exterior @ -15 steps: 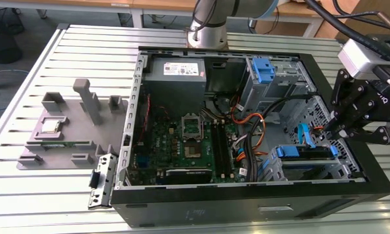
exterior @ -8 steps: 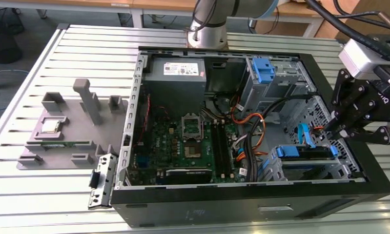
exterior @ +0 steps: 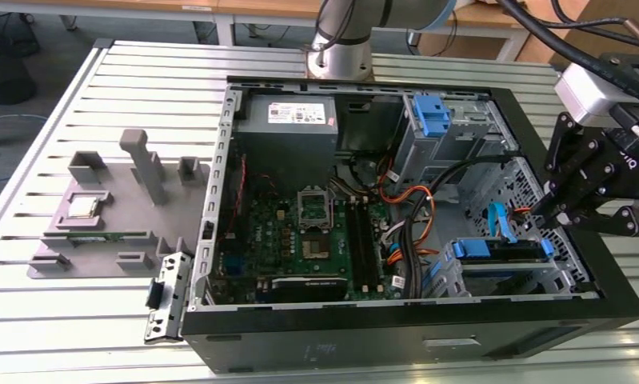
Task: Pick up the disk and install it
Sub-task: 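Insert the second disk wire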
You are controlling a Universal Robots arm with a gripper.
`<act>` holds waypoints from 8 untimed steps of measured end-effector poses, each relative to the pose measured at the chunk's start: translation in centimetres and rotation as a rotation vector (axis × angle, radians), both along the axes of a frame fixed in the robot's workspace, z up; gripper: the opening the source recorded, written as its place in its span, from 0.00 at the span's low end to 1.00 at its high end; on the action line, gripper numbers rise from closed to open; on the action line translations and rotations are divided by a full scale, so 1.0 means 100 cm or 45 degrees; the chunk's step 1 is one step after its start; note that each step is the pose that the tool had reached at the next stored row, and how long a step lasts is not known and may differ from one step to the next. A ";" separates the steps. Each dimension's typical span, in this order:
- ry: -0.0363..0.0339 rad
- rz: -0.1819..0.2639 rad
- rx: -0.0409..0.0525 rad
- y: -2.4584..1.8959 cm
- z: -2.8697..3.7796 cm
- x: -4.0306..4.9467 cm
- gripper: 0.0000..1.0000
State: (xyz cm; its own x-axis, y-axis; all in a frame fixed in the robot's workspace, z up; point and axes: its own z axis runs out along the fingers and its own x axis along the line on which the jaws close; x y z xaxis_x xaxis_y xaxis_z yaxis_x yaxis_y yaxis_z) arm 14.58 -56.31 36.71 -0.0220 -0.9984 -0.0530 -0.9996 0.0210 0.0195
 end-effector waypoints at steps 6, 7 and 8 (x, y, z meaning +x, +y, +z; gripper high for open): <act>0.0000 0.000 0.000 0.0000 0.0015 0.0000 0.23; 0.0000 0.000 0.000 0.0000 0.0015 0.0000 0.23; 0.0000 0.000 0.000 0.0000 0.0016 0.0000 0.23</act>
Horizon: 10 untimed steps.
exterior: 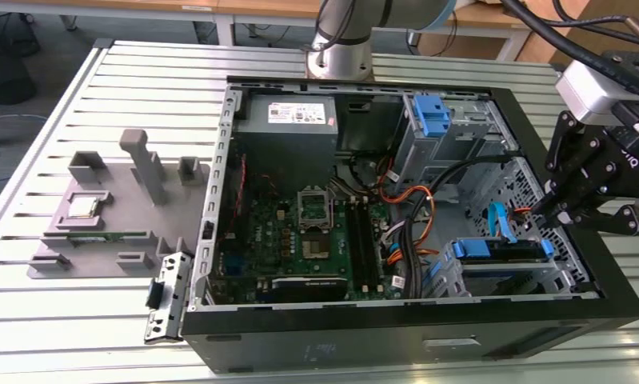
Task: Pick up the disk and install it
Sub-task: 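Insert the second disk wire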
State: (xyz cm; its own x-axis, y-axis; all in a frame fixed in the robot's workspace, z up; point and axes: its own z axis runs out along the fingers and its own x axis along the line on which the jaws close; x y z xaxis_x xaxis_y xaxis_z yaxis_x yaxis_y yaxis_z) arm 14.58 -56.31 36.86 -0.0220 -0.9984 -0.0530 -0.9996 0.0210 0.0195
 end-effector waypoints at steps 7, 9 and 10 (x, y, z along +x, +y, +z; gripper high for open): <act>0.0000 0.000 0.000 0.0000 0.0000 0.0000 0.23; 0.0001 0.000 0.000 0.0002 -0.0002 0.0009 0.23; 0.0000 0.000 0.000 0.0003 -0.0005 0.0020 0.23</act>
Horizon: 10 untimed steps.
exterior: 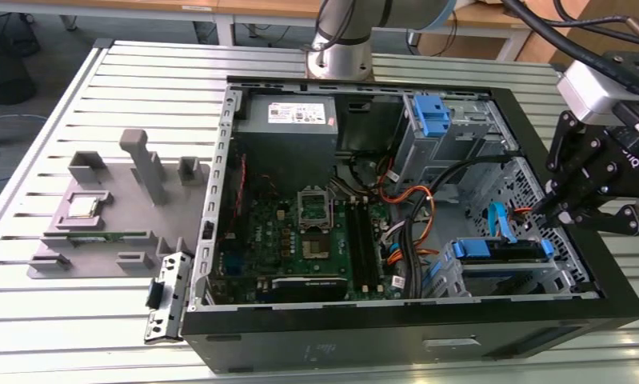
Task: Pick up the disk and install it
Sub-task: 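Insert the second disk wire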
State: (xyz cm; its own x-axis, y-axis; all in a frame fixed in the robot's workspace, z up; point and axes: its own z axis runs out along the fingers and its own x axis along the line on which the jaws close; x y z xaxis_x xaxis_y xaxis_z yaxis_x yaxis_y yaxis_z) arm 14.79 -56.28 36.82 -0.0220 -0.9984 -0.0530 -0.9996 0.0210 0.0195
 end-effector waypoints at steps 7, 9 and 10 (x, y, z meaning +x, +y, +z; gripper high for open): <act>0.0000 0.000 0.000 0.0022 -0.0010 0.0055 0.23; 0.0000 0.000 0.000 0.0025 -0.0012 0.0063 0.23; 0.0000 0.000 0.000 0.0025 -0.0013 0.0067 0.23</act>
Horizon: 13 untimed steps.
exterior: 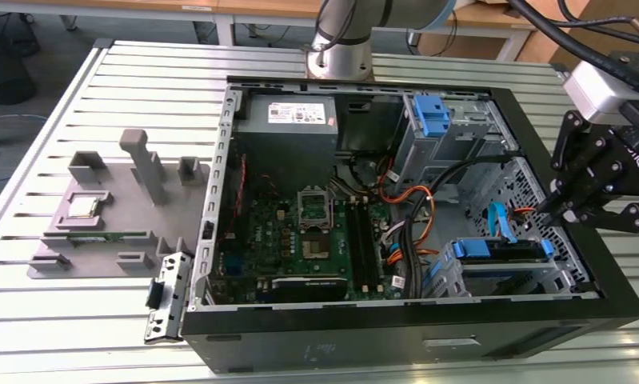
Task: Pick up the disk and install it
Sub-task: 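Insert the second disk wire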
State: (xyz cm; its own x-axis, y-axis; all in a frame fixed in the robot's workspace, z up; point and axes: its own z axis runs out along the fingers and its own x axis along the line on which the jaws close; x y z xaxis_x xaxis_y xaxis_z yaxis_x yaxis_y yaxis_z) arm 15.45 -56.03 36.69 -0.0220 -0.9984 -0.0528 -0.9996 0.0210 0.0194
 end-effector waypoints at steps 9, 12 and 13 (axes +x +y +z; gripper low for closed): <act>0.0000 0.000 0.000 0.0001 -0.0005 0.0017 0.23; 0.0000 0.000 0.000 0.0001 -0.0013 0.0020 0.23; 0.0000 0.000 0.000 0.0001 -0.0015 0.0020 0.23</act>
State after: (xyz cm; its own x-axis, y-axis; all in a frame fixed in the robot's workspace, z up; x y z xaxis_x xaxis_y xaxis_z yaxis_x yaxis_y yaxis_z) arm 15.65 -56.01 36.53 -0.0220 -0.9983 -0.0531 -0.9996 0.0210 0.0195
